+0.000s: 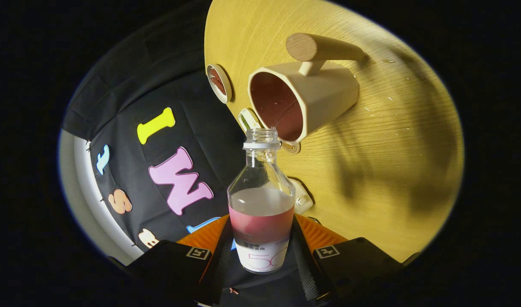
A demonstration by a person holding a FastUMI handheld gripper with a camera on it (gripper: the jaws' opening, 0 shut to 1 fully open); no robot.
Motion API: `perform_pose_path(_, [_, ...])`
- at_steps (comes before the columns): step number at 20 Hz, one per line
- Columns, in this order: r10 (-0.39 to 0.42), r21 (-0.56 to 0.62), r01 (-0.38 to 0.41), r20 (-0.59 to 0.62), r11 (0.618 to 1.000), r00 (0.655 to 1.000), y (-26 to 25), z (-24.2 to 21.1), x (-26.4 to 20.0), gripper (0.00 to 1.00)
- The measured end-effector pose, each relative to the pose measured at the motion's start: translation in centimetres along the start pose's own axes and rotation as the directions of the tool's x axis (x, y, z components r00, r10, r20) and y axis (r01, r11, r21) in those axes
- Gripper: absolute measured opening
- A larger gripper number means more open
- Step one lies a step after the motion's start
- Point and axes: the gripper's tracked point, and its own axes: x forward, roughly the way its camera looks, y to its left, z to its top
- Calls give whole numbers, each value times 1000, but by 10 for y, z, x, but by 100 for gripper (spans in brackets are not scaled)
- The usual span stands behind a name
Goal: Take the bottle from table, then pour the juice into the cup, finally place the bottle on the coaster
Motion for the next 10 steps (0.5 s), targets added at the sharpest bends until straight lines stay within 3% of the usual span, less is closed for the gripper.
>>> perform_pose_path(7, [-14, 95, 11, 24, 995, 1000, -1, 2, 0, 74])
perform_pose_path(10, [22, 137, -26, 34, 990, 999, 10, 2, 0, 74])
